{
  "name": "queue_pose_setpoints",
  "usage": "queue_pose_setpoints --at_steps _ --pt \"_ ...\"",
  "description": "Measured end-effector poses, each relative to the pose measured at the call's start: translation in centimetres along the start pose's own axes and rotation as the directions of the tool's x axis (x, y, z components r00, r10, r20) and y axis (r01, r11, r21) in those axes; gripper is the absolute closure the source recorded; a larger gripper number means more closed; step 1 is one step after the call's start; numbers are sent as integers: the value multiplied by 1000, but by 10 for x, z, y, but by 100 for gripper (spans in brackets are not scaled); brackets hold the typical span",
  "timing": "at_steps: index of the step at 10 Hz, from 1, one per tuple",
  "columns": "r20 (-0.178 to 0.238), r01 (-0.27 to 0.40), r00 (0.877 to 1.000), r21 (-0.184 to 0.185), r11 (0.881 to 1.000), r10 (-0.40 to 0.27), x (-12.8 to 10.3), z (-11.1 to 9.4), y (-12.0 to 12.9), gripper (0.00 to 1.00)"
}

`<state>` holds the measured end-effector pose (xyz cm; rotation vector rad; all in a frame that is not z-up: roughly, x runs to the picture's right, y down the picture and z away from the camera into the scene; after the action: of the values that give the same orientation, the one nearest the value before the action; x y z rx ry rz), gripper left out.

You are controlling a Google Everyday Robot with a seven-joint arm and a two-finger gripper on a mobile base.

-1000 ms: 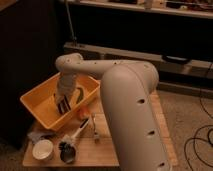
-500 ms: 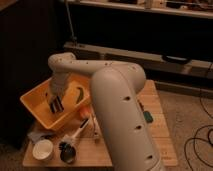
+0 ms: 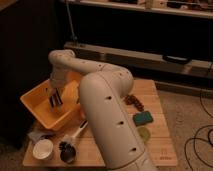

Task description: Wipe tray with eraser

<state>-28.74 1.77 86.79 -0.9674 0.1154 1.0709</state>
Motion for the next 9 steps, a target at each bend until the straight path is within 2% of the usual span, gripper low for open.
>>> queue_pose_setpoints --at_steps 2,4,6,8,9 --pt "18 -44 999 15 999 44 -15 -8 -27 100" --pt "24 -101 995 34 994 100 -16 -16 -58 100" --pt "30 -151 988 59 987 150 -3 -26 -91 100" --pt "37 -170 985 72 983 168 12 -34 -108 100" --pt "34 -165 986 66 984 163 20 -38 -112 100"
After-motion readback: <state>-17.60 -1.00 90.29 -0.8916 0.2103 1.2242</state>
